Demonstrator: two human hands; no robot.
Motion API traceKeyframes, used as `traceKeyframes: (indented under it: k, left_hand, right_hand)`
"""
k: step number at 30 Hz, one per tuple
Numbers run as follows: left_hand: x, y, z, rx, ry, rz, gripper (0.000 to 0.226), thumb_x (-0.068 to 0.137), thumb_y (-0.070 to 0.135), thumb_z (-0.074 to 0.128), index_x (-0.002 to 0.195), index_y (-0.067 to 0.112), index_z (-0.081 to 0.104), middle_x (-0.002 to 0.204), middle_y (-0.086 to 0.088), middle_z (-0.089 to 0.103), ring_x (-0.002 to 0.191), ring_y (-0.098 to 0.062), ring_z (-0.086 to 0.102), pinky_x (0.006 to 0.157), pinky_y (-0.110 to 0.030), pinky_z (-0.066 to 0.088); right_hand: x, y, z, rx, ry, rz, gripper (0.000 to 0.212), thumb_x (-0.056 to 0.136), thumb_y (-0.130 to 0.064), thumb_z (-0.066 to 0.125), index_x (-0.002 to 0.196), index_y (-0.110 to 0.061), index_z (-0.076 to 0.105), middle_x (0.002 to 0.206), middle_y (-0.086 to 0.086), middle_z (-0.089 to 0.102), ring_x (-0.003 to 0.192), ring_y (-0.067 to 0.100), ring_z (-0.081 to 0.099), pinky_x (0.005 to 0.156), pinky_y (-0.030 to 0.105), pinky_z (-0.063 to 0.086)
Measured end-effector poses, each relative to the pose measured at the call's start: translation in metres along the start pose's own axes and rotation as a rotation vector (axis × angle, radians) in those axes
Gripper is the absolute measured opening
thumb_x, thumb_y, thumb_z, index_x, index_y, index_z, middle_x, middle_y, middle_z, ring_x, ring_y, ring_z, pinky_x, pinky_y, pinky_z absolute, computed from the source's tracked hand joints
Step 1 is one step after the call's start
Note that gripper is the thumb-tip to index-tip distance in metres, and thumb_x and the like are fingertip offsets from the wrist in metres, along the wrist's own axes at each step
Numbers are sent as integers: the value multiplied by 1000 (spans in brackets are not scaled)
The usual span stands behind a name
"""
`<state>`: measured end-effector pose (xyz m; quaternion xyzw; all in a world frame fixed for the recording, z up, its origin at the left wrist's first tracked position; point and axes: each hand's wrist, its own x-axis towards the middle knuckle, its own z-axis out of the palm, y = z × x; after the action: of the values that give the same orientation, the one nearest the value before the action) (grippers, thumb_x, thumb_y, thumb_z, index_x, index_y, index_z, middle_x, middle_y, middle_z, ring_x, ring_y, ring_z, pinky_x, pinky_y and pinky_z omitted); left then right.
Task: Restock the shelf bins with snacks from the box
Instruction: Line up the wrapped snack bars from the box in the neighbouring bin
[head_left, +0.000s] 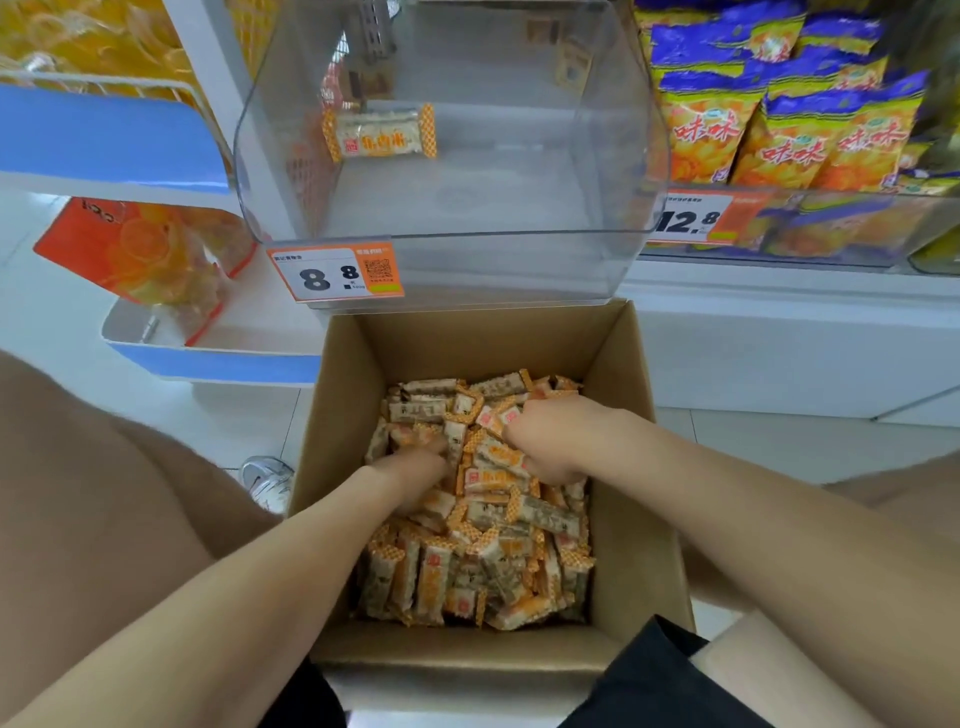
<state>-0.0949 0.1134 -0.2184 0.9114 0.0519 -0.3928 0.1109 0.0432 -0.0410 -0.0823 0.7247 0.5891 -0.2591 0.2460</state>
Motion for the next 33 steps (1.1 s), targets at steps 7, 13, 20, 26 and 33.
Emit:
traceKeyframes:
  k: [7, 13, 20, 26, 33]
  left_hand:
    - [-22, 2, -37, -307, 360, 66, 56, 85, 37, 79, 136, 27, 58, 122, 3, 62, 109, -20, 61, 88, -37, 55]
    - [-61, 25, -80, -588, 649, 155, 53, 79, 49, 86, 124, 32, 65, 105, 18, 67, 89, -1, 63, 76, -27, 55]
    - [-114, 20, -112, -538, 767, 134, 29, 93, 35, 77, 120, 31, 67, 117, 17, 68, 104, 2, 63, 94, -26, 55]
    - [-158, 36, -135, -466, 981, 207, 14, 88, 45, 81, 85, 31, 79, 104, 19, 72, 106, 11, 61, 88, -5, 42]
    - [-176, 43, -155, -567, 879, 8, 57, 82, 27, 76, 138, 30, 62, 121, 15, 69, 109, 2, 62, 81, -6, 42]
  right_hand:
    - [1, 8, -15, 261, 106, 49, 21, 106, -24, 45, 96, -13, 60, 84, 4, 57, 80, 28, 62, 62, 41, 53]
    - [-8, 18, -32, 855, 211, 116, 51, 96, -40, 70, 139, -14, 61, 103, 7, 76, 79, 16, 74, 64, 31, 57]
    - [-35, 24, -52, 735, 405, 317, 8, 81, -16, 69, 73, -17, 68, 68, -6, 66, 62, 14, 60, 56, 29, 47]
    - [-77, 16, -77, 674, 615, 364, 40, 74, -45, 66, 56, -10, 59, 50, 9, 53, 54, 29, 59, 49, 37, 43]
    - [-101, 17, -89, 820, 704, 311, 20, 74, -44, 72, 80, -27, 64, 68, -6, 67, 68, 11, 63, 59, 32, 49]
